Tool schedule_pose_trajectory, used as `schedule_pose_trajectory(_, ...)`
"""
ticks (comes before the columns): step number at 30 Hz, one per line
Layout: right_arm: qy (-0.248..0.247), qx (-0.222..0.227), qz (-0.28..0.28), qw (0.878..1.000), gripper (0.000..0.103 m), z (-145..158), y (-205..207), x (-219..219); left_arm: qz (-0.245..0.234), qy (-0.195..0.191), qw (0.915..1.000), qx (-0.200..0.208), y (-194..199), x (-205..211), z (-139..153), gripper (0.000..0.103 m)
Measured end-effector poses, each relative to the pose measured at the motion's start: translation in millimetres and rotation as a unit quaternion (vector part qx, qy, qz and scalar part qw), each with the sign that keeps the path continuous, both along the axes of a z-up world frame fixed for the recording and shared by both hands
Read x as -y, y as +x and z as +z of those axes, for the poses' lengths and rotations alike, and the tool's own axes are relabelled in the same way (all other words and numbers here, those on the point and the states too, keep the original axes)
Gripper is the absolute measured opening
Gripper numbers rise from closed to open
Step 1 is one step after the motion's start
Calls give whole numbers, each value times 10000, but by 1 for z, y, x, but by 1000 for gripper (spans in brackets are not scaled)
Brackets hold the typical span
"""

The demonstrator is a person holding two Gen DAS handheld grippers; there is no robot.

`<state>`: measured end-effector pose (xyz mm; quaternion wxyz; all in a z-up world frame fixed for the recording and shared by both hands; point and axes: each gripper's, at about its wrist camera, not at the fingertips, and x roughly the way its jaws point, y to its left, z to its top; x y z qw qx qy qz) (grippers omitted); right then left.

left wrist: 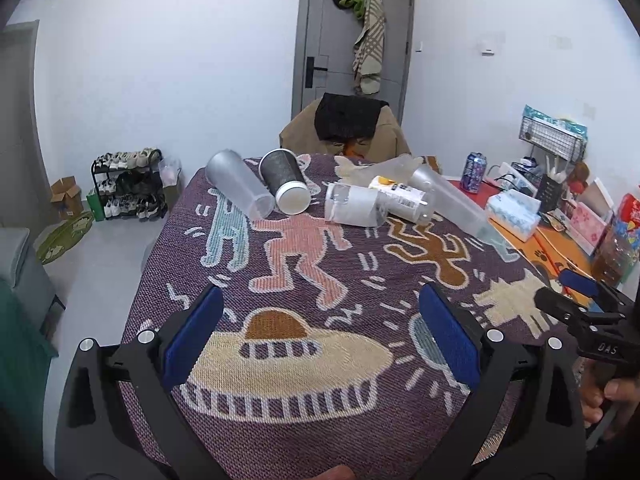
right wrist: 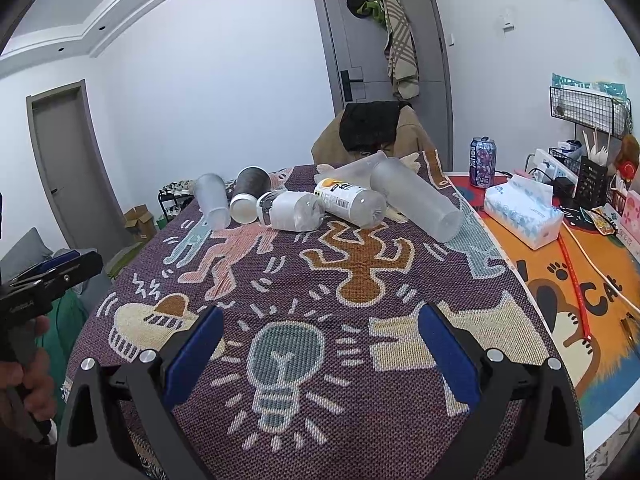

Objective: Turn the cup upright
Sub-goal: 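Move the left gripper toward the frosted grey cup lying on its side, then close the left gripper on the frosted grey cup and lift it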

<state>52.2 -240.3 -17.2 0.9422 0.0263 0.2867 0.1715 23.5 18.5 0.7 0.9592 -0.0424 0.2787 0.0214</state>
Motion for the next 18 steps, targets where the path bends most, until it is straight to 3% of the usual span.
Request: schedule_pose_trajectory(18, -4, -225, -128, 9997, 95, -5, 74, 0, 295, -124, 9974, -645, 86, -45, -13, 97)
